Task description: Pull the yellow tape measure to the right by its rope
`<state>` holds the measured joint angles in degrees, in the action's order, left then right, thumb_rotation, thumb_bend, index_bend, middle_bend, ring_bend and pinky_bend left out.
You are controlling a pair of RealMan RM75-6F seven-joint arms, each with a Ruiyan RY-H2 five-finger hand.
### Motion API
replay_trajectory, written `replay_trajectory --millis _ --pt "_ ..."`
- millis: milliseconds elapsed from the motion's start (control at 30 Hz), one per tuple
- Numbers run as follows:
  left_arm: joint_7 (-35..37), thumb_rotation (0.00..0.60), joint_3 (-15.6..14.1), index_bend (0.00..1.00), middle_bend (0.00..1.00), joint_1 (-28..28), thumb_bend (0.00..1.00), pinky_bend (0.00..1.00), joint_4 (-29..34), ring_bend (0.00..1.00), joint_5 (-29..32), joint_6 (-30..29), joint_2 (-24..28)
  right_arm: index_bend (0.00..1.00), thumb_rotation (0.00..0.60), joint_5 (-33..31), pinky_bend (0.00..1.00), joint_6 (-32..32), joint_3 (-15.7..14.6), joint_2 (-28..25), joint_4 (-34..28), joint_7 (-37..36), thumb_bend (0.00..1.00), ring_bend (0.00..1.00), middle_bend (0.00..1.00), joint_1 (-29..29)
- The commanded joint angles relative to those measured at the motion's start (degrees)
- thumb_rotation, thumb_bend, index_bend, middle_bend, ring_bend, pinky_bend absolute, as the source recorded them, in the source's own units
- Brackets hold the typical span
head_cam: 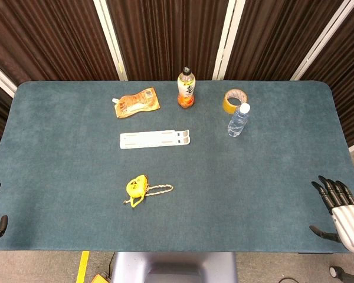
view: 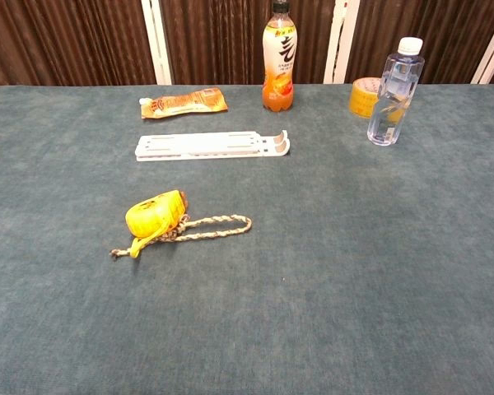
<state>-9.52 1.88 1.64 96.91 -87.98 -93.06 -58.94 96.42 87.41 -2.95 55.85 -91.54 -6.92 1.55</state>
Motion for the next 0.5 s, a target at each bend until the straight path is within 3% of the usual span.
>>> replay_trajectory --millis 33,500 --pt "0.0 0.6 0.0 0.05 0.0 0.1 0.45 0.12 0.1 0.0 -0.3 -0.4 0.0 0.1 0.6 0.2 0.0 0.0 -0.1 0.0 -0.1 0.2 0.08 0.04 0.02 0.0" --pt "0.0 0.6 -0.1 0.05 0.0 0.0 0.45 0.12 0.3 0.0 -0.8 -0.3 -0.1 0.1 0.6 -0.8 0.0 1.6 0.2 0.0 -0.1 -0.5 0.08 0.04 0.02 -1.0"
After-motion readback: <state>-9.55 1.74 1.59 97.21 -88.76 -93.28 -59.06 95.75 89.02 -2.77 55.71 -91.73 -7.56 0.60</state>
